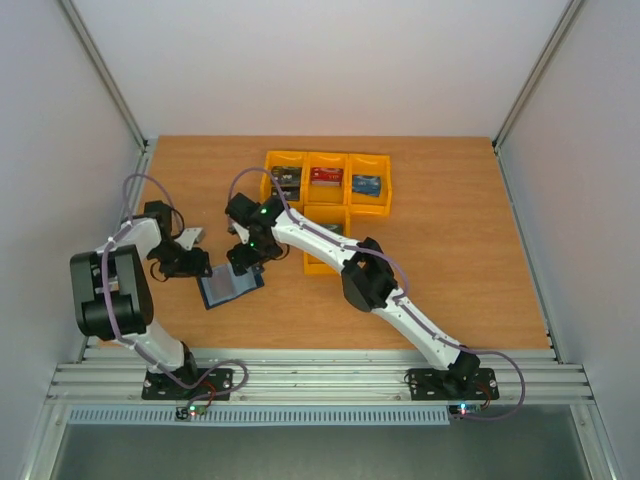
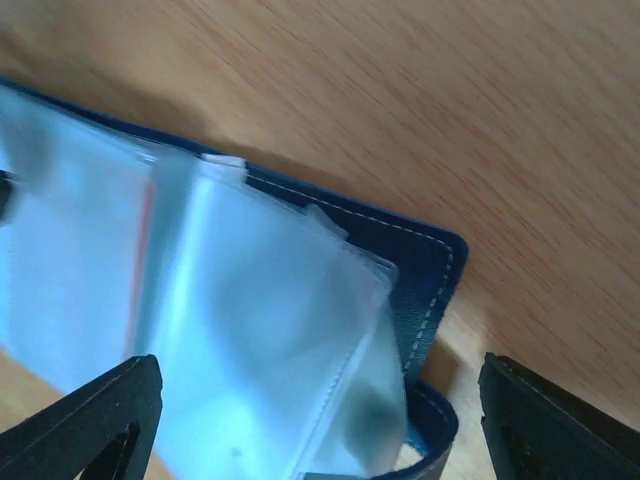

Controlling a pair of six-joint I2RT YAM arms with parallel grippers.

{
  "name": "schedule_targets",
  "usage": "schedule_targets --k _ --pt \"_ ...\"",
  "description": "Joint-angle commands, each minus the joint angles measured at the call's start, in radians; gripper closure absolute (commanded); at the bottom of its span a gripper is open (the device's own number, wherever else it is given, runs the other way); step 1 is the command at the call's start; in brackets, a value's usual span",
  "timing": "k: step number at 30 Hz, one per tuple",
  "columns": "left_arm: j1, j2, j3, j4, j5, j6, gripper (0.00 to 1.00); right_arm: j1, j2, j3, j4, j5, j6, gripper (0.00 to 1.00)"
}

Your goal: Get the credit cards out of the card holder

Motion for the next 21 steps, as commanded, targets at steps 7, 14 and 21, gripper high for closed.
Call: schedule_targets --k 7,14,21 --pt "-0.046 0.069 -0.023 -0.004 0.144 0.116 0.39 0.030 0.067 0.067 -0.057 -0.124 0.007 0.21" --pt "-0.068 0.043 -0.029 -0.024 0.197 0.154 0.49 0.032 0.075 0.061 0.014 -0.181 0.099 0.41" --pt "-0.069 -0.007 -0.043 -0.022 0.227 0.168 0.48 0.029 0.055 0.045 0.024 -0.214 0.137 0.86"
